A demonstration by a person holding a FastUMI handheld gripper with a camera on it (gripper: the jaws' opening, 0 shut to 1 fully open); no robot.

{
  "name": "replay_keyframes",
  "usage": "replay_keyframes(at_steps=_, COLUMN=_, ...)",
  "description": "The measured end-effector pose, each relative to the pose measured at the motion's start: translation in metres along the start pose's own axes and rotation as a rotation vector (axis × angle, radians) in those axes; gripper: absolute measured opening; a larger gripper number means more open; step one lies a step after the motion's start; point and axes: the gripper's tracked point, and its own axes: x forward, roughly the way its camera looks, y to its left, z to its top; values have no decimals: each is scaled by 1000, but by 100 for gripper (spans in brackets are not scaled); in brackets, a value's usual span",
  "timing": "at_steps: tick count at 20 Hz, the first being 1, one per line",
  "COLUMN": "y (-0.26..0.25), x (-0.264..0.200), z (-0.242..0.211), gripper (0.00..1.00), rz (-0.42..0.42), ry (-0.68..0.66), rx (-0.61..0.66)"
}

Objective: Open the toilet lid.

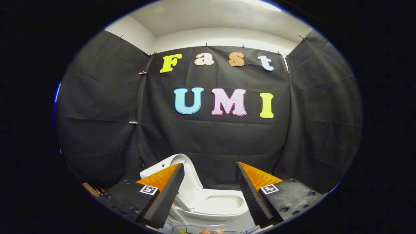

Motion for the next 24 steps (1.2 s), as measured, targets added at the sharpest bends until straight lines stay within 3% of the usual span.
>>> replay_keyframes(at_steps=24, y=2, x=-3, z=4, gripper=98, rz=10, ry=1, rx=-15)
